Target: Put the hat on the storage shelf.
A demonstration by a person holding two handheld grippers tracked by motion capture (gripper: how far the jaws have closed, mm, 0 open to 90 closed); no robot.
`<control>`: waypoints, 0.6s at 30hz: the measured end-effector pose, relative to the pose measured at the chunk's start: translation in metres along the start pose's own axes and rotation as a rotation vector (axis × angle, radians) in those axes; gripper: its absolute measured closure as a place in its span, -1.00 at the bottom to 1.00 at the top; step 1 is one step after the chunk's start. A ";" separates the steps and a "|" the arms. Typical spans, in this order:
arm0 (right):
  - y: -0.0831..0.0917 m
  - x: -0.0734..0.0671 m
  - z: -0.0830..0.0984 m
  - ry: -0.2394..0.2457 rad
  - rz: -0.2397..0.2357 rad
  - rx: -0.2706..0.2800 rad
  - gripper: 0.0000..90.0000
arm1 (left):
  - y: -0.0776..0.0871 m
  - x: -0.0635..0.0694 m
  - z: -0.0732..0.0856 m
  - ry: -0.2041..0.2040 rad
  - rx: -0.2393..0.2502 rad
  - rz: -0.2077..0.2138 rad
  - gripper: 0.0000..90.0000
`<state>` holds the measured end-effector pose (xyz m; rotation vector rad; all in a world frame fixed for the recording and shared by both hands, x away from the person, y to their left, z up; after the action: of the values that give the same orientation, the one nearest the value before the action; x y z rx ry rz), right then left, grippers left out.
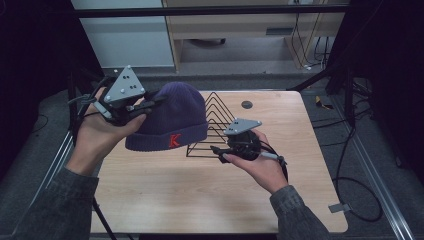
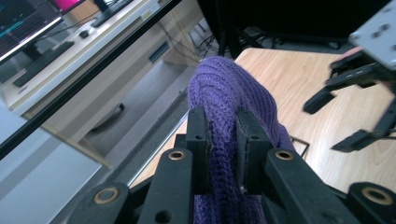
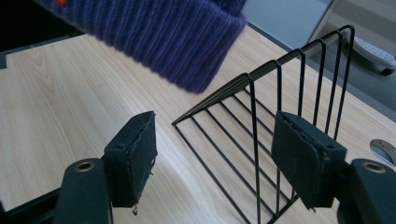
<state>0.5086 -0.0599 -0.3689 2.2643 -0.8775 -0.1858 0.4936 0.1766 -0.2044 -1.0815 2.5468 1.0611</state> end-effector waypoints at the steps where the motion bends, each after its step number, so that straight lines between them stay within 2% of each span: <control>1: -0.001 0.001 -0.002 -0.002 -0.006 0.000 -0.31 | 0.000 0.000 0.000 0.000 0.000 0.000 0.72; 8: 0.005 0.008 -0.019 -0.009 -0.015 0.010 -0.30 | -0.002 0.009 -0.010 -0.031 0.031 0.043 0.72; 14: 0.007 0.010 -0.024 0.007 -0.030 -0.005 -0.29 | -0.008 0.014 -0.014 -0.038 0.036 0.055 0.72; 18: 0.006 0.013 -0.023 0.001 -0.080 -0.019 -0.23 | -0.018 0.019 -0.018 -0.066 0.036 0.074 0.72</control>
<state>0.5235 -0.0586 -0.3463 2.2836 -0.7817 -0.2288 0.4944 0.1456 -0.2090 -0.9349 2.5615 1.0464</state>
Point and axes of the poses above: each handheld gripper's, and its own axes: y roughly backward along the jaws, z roughly out of its underside, x roughly to its right, the point moved 4 cm from there along -y, roughly forward along the jaws, and after that the axes turned 8 degrees about -x, right-handed, at the moved point
